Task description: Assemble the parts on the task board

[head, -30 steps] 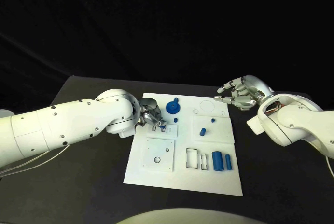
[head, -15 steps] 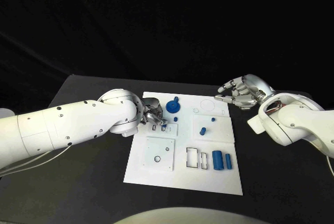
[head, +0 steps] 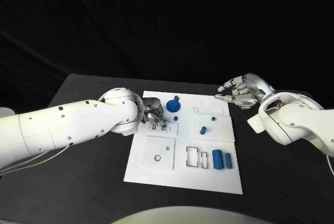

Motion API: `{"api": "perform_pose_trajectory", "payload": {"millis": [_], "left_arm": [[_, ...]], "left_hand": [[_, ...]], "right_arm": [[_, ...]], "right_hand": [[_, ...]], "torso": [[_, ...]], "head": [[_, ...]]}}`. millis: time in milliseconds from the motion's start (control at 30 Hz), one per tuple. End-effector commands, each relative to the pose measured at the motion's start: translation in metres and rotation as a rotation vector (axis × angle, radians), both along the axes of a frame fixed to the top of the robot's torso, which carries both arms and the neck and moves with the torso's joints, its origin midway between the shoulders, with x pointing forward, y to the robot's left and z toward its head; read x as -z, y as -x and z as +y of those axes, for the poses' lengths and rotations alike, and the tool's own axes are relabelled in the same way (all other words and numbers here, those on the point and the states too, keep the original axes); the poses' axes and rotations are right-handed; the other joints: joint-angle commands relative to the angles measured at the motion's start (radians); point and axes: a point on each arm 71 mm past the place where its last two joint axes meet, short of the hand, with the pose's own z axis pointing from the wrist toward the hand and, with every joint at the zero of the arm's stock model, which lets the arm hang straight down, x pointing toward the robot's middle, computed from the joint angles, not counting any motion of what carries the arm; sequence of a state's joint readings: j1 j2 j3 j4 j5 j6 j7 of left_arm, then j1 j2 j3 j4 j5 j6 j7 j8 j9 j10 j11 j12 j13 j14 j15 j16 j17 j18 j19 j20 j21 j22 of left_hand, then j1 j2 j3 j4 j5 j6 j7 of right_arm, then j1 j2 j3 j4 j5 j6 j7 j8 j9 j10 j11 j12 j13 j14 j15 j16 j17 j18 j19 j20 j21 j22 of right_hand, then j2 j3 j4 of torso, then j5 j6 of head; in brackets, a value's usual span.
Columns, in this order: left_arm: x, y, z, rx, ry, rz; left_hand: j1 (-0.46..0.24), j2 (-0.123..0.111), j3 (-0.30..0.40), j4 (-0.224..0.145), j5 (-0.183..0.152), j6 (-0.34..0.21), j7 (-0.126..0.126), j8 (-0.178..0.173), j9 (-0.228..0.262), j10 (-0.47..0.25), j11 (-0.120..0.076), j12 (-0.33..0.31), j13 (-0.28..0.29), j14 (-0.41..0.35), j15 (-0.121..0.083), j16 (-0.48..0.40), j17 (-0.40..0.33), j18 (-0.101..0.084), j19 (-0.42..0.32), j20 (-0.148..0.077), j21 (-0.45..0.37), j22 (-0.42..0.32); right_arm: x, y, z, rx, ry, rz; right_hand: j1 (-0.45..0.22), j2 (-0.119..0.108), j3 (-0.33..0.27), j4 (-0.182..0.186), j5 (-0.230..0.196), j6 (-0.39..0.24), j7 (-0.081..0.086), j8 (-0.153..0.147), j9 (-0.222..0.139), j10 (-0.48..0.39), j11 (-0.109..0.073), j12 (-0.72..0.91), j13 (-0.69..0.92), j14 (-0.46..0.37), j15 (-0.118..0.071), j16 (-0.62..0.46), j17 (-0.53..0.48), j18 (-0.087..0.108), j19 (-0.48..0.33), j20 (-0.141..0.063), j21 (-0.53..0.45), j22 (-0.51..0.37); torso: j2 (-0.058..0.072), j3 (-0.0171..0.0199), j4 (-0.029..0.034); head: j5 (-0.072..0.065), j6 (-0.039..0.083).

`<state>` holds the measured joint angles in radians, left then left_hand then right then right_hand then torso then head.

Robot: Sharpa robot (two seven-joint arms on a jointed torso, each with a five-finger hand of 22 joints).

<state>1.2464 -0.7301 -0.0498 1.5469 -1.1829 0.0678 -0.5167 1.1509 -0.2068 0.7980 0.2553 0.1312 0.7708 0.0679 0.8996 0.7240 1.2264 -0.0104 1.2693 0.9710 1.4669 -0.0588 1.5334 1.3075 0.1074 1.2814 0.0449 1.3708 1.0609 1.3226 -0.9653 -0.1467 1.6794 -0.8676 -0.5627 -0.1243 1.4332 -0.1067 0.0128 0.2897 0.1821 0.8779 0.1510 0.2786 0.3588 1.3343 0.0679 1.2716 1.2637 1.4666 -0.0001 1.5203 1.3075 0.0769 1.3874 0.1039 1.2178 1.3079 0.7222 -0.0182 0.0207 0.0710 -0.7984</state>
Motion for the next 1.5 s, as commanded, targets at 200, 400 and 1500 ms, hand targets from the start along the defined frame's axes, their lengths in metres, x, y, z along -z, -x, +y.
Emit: {"api": "perform_pose_trajectory", "payload": {"millis": [200, 400, 1500], "left_arm": [[0.0014, 0.0006, -0.0010, 0.043, -0.056, -0.004], [0.0027, 0.0006, -0.0009, 0.049, -0.069, -0.004], [0.0082, 0.0049, -0.0032, 0.079, -0.093, 0.041]], "left_hand": [[-0.013, -0.003, 0.194, -0.184, 0.008, 0.006, -0.005, 0.006, 0.013, 0.014, 0.001, 0.009, 0.009, 0.078, -0.007, 0.005, 0.179, -0.008, 0.008, -0.002, 0.007, 0.008], [-0.015, -0.004, 0.196, -0.186, 0.010, 0.007, -0.006, 0.007, 0.014, 0.016, 0.000, 0.011, 0.012, 0.079, -0.008, 0.006, 0.180, -0.008, 0.010, -0.002, 0.008, 0.010], [-0.037, -0.008, 0.215, -0.196, 0.024, 0.018, -0.012, 0.019, 0.020, 0.035, -0.006, 0.025, 0.032, 0.082, -0.014, 0.009, 0.188, -0.010, 0.015, -0.005, 0.013, 0.018]], "right_arm": [[0.0005, 0.0002, 0.0009, -0.009, 0.011, -0.004], [0.0007, 0.0001, 0.0003, -0.006, 0.014, -0.004], [0.0028, -0.0007, -0.0007, -0.003, 0.016, 0.002]], "right_hand": [[-0.013, 0.004, 0.000, 0.001, 0.008, -0.007, 0.000, 0.005, 0.002, -0.007, 0.000, -0.007, -0.002, 0.073, -0.004, -0.006, 0.137, 0.008, -0.007, -0.003, -0.004, 0.018], [-0.016, 0.006, 0.001, 0.002, 0.011, -0.008, 0.000, 0.007, 0.002, -0.008, 0.000, -0.007, -0.002, 0.074, -0.005, -0.005, 0.139, 0.008, -0.007, -0.003, -0.004, 0.019], [-0.022, 0.011, 0.003, 0.001, 0.021, -0.009, 0.000, 0.009, 0.002, -0.007, -0.001, -0.005, -0.001, 0.074, -0.005, -0.006, 0.138, 0.008, -0.006, -0.003, -0.005, 0.019]], "torso": [[0.000, -0.0006, 0.0002], [0.001, -0.0004, -0.0001], [-0.001, 0.0010, -0.0008]], "head": [[0.002, -0.003], [0.000, -0.007], [0.001, -0.022]]}}
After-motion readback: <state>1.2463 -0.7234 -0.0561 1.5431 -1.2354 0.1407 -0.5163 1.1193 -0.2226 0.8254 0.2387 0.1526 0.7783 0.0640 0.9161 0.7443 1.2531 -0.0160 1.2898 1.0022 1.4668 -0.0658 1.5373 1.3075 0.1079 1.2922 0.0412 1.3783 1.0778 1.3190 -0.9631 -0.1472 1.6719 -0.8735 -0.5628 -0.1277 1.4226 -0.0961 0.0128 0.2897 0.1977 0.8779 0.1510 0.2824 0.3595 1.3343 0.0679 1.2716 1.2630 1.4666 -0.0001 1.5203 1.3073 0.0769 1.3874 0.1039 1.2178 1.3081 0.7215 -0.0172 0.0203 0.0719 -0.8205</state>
